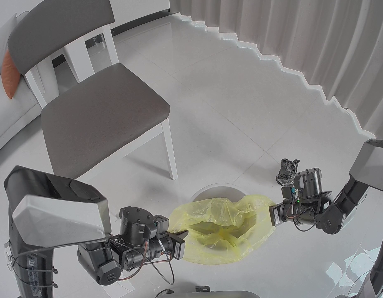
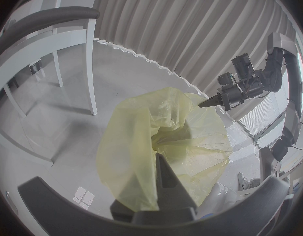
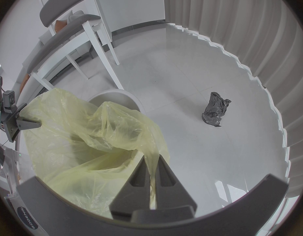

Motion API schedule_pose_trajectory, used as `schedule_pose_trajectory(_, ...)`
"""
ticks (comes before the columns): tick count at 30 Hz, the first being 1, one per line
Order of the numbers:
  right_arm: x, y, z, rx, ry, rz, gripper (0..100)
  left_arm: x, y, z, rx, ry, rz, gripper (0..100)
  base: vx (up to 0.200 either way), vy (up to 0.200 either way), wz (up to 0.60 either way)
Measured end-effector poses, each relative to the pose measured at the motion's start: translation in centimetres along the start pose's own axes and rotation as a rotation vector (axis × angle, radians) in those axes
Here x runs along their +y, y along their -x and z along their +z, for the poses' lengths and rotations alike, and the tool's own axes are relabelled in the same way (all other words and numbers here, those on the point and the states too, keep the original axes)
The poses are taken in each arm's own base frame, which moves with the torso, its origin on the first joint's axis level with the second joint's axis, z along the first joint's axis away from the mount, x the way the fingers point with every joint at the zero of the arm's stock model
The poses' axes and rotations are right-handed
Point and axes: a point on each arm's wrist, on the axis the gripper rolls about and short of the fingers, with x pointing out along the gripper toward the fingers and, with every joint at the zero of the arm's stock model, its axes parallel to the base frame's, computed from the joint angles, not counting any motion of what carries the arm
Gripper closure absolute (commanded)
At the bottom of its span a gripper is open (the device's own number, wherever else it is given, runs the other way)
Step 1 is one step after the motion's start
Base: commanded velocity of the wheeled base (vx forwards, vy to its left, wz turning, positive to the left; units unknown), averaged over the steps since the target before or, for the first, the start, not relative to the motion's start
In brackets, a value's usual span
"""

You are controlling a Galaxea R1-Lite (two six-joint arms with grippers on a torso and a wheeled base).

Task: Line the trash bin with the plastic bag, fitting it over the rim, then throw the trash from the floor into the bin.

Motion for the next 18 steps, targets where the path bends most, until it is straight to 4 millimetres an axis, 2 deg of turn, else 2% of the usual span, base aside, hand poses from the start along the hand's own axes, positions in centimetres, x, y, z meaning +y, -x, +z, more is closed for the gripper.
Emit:
schedule_pose_trajectory(11, -0.1, -1.5, -0.7, 0.027, 0.020, -0.003, 100, 2.6, -3.7, 1.0, -0.068, 0.016, 0.046, 100, 0.000, 0.000, 0.00)
schedule_pose_trajectory(18, -0.1, -1.4, -1.3, 0.011, 0.035, -0.004, 100, 4.7, -4.2, 0.9, -0.071, -0.002, 0.095, 100, 0.000, 0.000, 0.00)
